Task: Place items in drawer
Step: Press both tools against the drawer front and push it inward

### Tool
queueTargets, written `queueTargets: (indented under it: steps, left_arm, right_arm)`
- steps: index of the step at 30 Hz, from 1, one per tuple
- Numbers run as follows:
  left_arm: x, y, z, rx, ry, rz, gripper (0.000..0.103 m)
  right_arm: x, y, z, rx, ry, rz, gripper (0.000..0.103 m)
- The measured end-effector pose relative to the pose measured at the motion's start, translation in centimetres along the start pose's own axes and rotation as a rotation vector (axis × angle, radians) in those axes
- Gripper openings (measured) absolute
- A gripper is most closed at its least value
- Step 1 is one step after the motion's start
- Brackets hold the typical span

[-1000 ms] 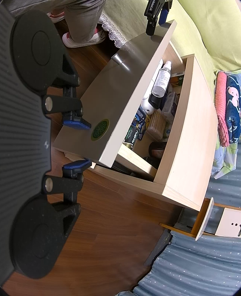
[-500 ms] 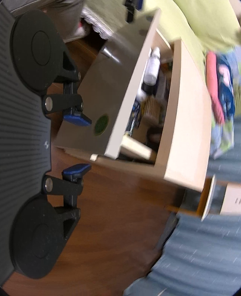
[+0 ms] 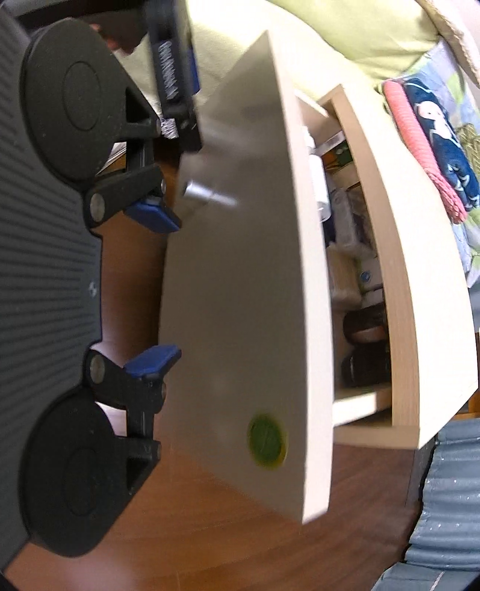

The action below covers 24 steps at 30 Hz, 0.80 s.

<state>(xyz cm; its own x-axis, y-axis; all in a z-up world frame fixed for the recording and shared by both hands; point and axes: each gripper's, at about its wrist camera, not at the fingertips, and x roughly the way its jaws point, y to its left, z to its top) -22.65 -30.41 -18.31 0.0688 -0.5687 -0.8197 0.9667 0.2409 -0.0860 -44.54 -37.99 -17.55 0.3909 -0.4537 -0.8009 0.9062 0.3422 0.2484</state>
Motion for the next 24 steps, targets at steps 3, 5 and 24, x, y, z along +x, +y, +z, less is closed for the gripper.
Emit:
queueTargets:
  steps: [3, 5, 24]
  left_arm:
    - [0.4, 0.1, -0.3, 0.008, -0.03, -0.003, 0.094]
    - [0.6, 0.5, -0.4, -0.015, -0.035, -0.013, 0.094]
    - [2.0, 0.1, 0.7, -0.006, -0.098, 0.019, 0.095]
  right_arm:
    - [0.6, 0.8, 0.1, 0.015, -0.021, -0.004, 0.065]
    - [0.8, 1.0, 0.0, 0.021, -0.027, -0.007, 0.065]
    - [0.8, 1.2, 1.1, -0.009, -0.108, -0.074, 0.065]
